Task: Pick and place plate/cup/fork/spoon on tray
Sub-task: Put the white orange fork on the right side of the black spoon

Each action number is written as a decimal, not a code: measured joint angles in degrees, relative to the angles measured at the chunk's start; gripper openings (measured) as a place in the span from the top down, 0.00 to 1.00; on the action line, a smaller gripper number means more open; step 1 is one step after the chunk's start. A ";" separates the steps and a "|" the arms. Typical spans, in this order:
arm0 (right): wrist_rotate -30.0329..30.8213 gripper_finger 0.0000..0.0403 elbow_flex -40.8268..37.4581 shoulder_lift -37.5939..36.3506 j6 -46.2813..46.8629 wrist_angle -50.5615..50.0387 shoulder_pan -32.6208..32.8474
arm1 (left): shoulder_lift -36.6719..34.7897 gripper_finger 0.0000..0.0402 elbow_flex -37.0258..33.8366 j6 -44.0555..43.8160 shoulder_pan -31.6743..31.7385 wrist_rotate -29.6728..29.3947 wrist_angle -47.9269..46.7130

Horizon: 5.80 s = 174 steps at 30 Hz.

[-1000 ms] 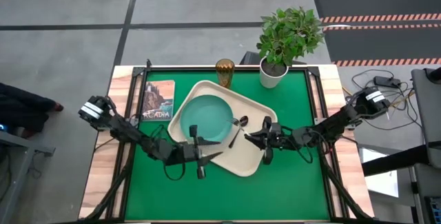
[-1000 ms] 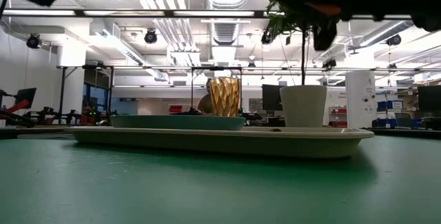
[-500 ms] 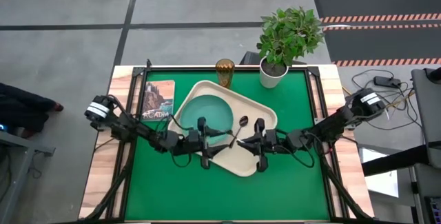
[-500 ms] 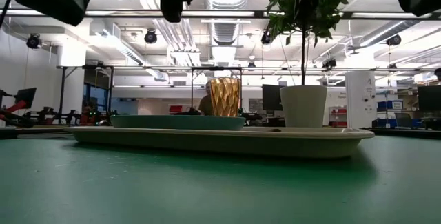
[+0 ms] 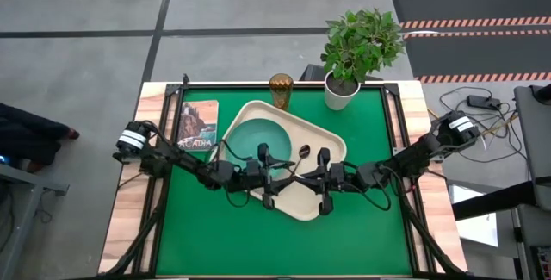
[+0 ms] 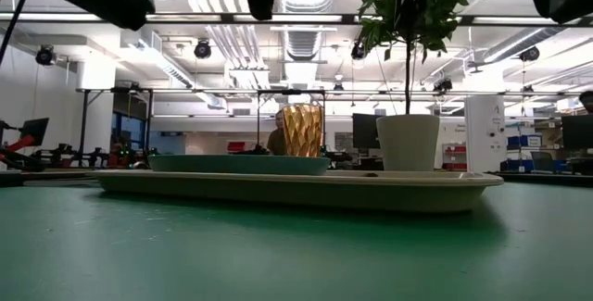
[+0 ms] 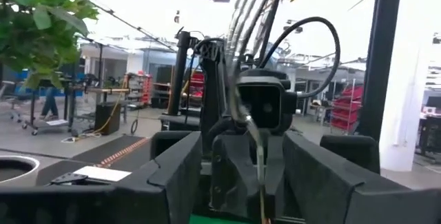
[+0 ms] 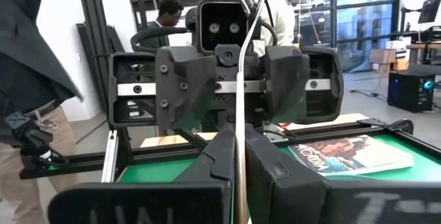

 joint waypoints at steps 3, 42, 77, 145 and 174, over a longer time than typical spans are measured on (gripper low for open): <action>0.28 0.98 -0.02 0.02 -0.24 0.01 0.00 | 0.41 0.59 0.67 0.00 0.44 -0.01 -0.06; 3.87 0.49 -0.07 -8.13 8.79 -26.49 0.02 | -3.34 1.00 0.90 -11.67 0.80 -4.77 -24.37; -3.67 0.48 -0.15 -31.98 6.70 -63.14 0.13 | -4.49 1.00 14.30 -30.03 2.61 0.56 -67.17; -0.65 0.48 -2.38 -17.75 0.32 -33.85 -0.86 | 0.04 1.00 14.43 -23.49 3.34 8.92 -53.74; -5.16 0.96 1.39 -9.09 2.36 -25.67 -2.78 | 0.04 1.00 14.43 -19.34 3.25 9.04 -53.94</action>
